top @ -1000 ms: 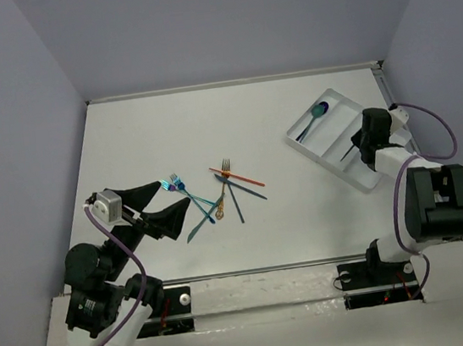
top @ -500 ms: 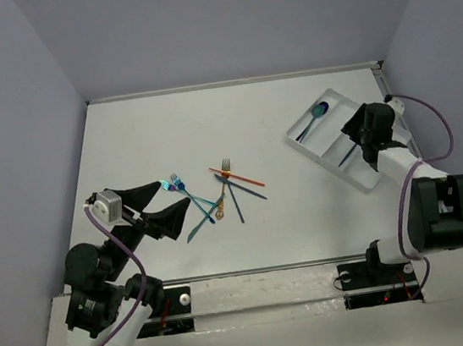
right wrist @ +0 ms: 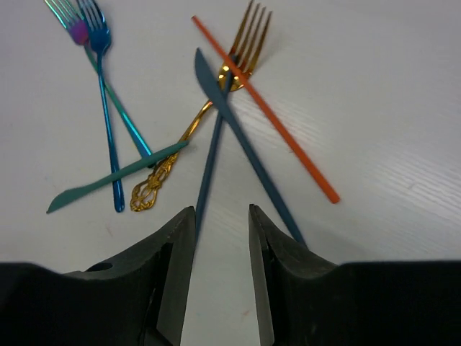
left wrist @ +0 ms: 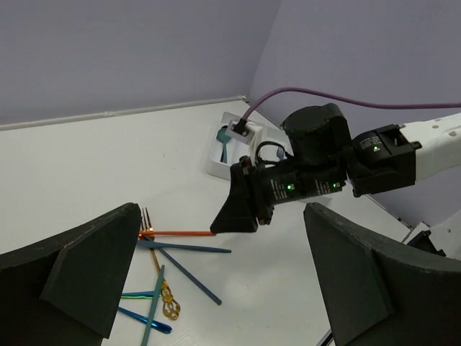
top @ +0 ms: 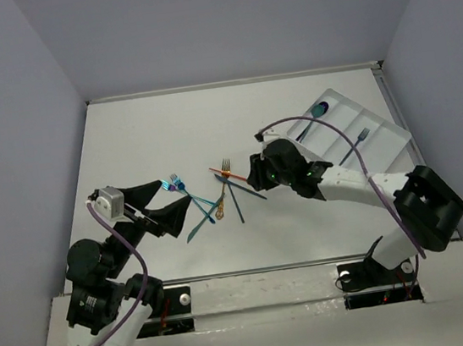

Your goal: Sort the eating utensils into containers

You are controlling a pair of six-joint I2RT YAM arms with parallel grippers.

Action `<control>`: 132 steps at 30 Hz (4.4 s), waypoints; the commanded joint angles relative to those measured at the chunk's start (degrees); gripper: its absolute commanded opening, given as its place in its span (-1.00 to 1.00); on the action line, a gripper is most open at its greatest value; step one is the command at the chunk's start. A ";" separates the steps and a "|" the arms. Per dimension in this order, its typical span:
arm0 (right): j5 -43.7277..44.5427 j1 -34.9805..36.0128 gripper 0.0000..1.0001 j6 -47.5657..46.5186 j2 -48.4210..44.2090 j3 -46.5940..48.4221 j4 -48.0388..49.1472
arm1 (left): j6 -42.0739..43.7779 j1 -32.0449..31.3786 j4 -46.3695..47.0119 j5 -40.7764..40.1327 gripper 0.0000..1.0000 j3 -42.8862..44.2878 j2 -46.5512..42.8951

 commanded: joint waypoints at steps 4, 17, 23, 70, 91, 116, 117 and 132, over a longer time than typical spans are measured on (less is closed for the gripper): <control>2.71 10.65 -0.26 -6.16 9.68 12.14 -4.67 | -0.08 0.99 2.48 -0.57 0.98 0.36 0.30; 5.34 18.66 0.08 -15.04 37.19 43.67 -14.33 | -3.67 0.99 -6.38 -27.24 0.98 4.31 -2.25; 6.84 19.18 0.11 -17.32 44.59 54.32 -19.17 | -5.44 0.99 -8.06 -33.97 0.98 4.93 -3.92; 14.31 20.51 -1.00 -14.08 44.87 53.12 -8.91 | -3.86 0.99 -4.55 -24.74 0.98 2.82 -3.22; 16.23 14.44 -1.00 -6.16 34.05 34.66 23.53 | -3.86 0.99 -4.55 -24.48 0.98 2.73 -3.48; 36.44 -1.54 -1.00 7.46 0.50 -1.97 26.97 | -3.86 0.99 -4.28 -23.60 0.98 2.56 -3.39; 37.24 -4.25 -1.00 7.63 -2.57 -2.87 23.92 | -3.86 0.99 -4.20 -23.60 0.98 2.47 -3.39; 34.71 -33.45 -1.00 10.19 -14.12 -11.67 15.18 | -3.68 -0.59 -4.20 -23.51 0.98 2.47 -2.87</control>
